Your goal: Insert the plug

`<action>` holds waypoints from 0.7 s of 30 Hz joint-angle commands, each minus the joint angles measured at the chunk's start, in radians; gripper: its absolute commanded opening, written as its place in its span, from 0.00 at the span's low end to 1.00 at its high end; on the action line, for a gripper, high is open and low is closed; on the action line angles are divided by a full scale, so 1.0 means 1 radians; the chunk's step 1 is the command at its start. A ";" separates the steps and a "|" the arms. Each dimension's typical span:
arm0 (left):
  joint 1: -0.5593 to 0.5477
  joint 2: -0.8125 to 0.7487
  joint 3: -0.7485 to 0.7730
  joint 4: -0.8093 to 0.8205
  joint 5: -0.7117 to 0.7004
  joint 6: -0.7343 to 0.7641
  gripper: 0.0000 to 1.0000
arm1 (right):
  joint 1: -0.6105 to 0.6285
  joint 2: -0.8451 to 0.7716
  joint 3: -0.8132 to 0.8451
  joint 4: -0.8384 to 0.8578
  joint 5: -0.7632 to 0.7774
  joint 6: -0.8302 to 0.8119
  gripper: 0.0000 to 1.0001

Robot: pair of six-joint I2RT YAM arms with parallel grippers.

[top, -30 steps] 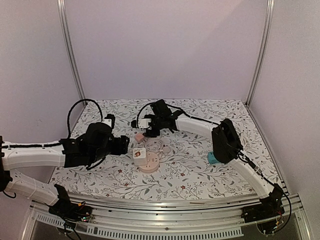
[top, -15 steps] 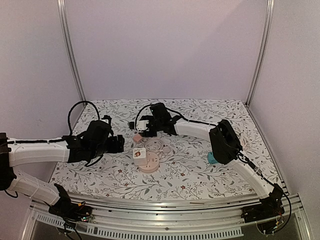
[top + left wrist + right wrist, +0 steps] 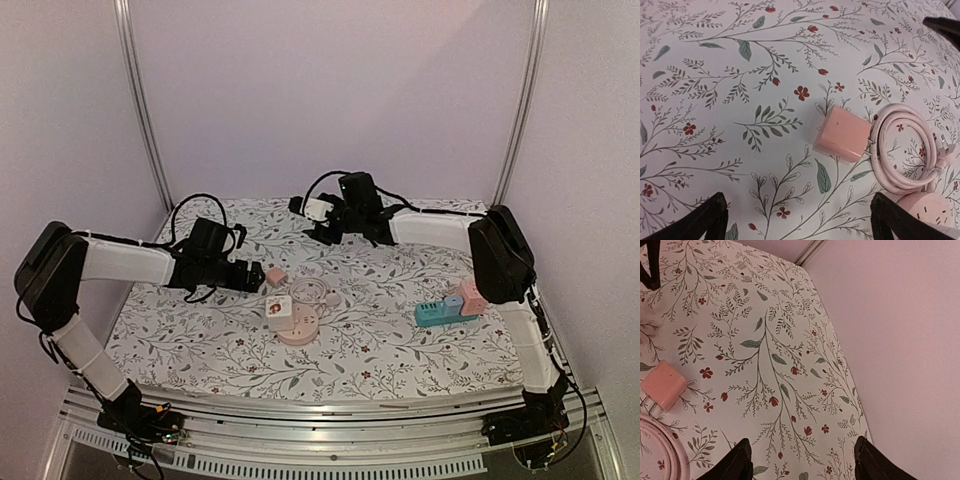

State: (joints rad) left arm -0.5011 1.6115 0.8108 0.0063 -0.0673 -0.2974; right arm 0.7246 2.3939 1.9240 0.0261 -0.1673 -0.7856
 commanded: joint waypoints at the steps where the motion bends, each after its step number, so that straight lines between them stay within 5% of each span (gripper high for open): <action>1: 0.032 0.077 0.089 0.009 0.196 0.120 0.99 | -0.011 -0.149 -0.069 0.058 0.021 0.080 0.68; 21: 0.014 0.323 0.342 -0.205 0.243 0.167 0.86 | -0.011 -0.309 -0.291 0.136 0.018 0.138 0.70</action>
State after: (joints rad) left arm -0.4747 1.9057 1.1175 -0.1436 0.1555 -0.1440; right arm 0.7090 2.1624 1.6665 0.1177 -0.1410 -0.6769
